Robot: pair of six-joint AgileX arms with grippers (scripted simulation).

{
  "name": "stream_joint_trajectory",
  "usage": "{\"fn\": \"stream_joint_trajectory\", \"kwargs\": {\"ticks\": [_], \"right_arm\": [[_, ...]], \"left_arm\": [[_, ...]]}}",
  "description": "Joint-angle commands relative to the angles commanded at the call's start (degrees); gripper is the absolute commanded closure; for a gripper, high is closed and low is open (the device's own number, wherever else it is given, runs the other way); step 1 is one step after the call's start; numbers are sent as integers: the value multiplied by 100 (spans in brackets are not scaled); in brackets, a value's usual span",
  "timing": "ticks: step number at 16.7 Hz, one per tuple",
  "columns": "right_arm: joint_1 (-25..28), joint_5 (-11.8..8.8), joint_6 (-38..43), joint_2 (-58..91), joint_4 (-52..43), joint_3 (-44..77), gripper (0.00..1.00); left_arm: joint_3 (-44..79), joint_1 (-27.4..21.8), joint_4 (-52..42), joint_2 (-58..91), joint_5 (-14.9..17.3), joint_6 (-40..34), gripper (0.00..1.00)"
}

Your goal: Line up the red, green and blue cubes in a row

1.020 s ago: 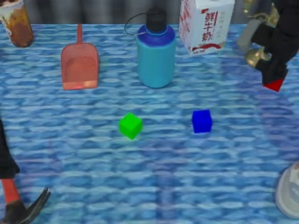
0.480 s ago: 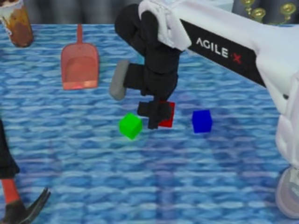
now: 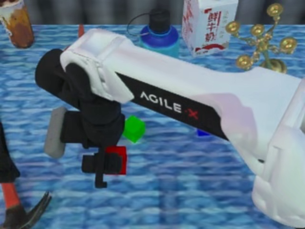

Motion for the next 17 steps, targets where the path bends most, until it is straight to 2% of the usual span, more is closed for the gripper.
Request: {"fn": "stream_joint_trajectory", "kwargs": {"ticks": [5,12,17], "right_arm": [[-4,-5,-8,-28,102,-110,100],[-20,-1,-8,-15,1521,-1524,100],[-14,-1,-14,-3,1590,-1593,100]], "left_arm": [[0,0,0,0,0,0,0],[0,0,0,0,0,0,0],[0,0,0,0,0,0,0]]}}
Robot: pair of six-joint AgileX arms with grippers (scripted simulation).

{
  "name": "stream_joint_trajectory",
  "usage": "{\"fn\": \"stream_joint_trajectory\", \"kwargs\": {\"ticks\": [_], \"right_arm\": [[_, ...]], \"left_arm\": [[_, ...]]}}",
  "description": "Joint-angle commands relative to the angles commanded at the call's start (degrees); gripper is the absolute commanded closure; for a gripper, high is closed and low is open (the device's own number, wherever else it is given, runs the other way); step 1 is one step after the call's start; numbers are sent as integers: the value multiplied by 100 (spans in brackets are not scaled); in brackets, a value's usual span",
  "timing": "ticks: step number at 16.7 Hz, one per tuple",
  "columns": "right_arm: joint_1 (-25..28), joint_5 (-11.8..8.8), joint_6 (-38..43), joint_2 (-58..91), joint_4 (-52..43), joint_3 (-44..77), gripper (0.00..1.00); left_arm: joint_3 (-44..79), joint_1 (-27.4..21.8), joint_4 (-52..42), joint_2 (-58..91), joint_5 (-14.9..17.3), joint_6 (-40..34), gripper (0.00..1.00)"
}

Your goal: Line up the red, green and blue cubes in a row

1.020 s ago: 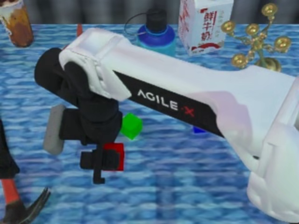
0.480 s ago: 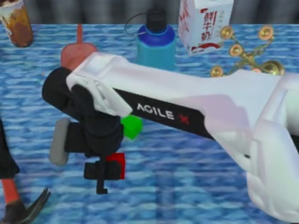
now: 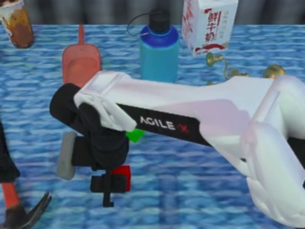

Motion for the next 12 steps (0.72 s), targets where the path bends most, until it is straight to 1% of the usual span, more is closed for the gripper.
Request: {"fn": "stream_joint_trajectory", "kwargs": {"ticks": [12], "right_arm": [[0,0,0,0,0,0,10]], "left_arm": [[0,0,0,0,0,0,0]]}}
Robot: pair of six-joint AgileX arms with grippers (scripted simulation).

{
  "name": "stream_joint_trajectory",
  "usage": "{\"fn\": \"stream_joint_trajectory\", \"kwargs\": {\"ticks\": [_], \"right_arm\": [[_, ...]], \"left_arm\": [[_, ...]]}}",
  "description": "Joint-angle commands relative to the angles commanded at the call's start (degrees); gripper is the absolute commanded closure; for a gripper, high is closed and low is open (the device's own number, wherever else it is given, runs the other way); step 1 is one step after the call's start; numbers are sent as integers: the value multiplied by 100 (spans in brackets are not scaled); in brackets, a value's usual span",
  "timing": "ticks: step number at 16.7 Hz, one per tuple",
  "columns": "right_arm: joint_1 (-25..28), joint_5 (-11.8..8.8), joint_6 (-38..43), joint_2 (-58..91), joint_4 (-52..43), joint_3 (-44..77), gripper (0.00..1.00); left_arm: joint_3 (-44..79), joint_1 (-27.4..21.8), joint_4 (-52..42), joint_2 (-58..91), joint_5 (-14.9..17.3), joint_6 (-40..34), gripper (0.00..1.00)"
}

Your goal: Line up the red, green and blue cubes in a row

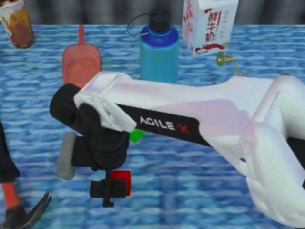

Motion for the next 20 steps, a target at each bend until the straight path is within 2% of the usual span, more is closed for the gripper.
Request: {"fn": "stream_joint_trajectory", "kwargs": {"ticks": [1,2,11,20], "right_arm": [[0,0,0,0,0,0,2],[0,0,0,0,0,0,0],[5,1,-5,-3,-20,21,0],[32,-4,-27,-235,-1400,1165,0]], "left_arm": [[0,0,0,0,0,0,0],[0,0,0,0,0,0,0],[0,0,0,0,0,0,0],[0,0,0,0,0,0,0]]}}
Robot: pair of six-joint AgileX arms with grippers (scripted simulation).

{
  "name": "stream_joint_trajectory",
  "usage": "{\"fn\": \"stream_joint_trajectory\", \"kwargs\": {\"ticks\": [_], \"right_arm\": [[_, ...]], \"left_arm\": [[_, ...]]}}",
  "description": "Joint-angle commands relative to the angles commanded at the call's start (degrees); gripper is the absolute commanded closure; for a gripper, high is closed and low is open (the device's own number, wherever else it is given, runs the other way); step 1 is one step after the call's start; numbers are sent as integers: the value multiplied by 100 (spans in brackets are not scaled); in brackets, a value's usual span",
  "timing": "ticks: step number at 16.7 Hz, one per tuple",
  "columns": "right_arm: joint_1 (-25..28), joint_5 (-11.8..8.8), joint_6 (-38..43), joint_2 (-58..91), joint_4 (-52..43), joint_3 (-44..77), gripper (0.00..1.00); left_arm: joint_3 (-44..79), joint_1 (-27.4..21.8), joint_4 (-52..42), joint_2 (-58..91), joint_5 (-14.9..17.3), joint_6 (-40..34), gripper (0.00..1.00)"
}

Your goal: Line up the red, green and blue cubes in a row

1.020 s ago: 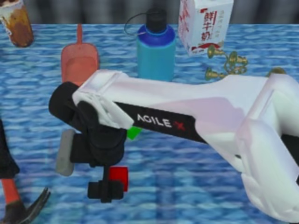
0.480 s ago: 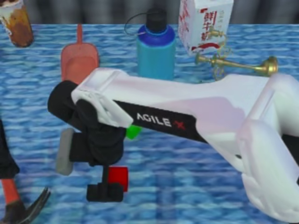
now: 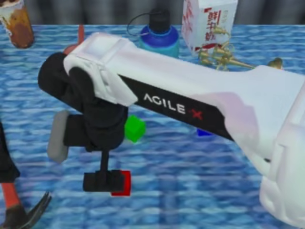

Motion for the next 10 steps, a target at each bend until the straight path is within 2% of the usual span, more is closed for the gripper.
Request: {"fn": "stream_joint_trajectory", "kwargs": {"ticks": [6,10], "right_arm": [[-96,-12,31,-145,139,-141,0],[-556,-78,250,-1161,837,-1023,0]], "left_arm": [[156,-56,-102,157,7,9,0],[1107,-342,-693,1116,23,73,0]]}}
